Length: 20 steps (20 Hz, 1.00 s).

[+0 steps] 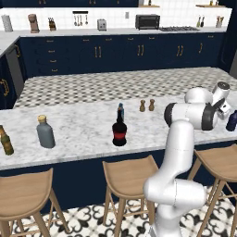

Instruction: Move the plastic bottles in the middle to the plastics group, and the glass bottles in the middle to the glass group.

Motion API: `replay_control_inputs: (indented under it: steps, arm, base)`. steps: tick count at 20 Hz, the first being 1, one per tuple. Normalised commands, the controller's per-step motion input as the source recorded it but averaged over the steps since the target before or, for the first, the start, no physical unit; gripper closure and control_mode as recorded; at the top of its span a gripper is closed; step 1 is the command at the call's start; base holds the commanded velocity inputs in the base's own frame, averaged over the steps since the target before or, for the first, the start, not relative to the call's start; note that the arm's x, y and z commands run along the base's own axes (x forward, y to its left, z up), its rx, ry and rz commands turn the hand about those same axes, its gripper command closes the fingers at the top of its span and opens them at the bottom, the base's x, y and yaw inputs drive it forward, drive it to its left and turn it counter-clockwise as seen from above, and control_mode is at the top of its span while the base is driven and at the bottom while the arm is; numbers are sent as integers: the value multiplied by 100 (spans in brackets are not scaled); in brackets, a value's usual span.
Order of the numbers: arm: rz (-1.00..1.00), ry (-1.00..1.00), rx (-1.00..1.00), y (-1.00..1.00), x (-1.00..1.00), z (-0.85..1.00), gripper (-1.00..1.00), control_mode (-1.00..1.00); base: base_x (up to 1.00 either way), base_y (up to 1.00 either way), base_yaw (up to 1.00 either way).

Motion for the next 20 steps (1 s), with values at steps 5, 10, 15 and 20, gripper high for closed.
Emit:
replay_control_inputs:
  steps: [5, 10, 15, 20]
  arm:
    - [2, 0, 0, 0, 3, -44, -100, -100]
    - [2, 0, 0, -3, -3, -33, -100, -100]
    - [0, 0, -5, 1, -2, -4, -100, -100]
    - [0, 0, -12, 14, -2, 10, -100, -100]
  base:
    - [0, 0, 0]
    - [0, 0, 0]
    - [0, 0, 0]
    - [0, 0, 0]
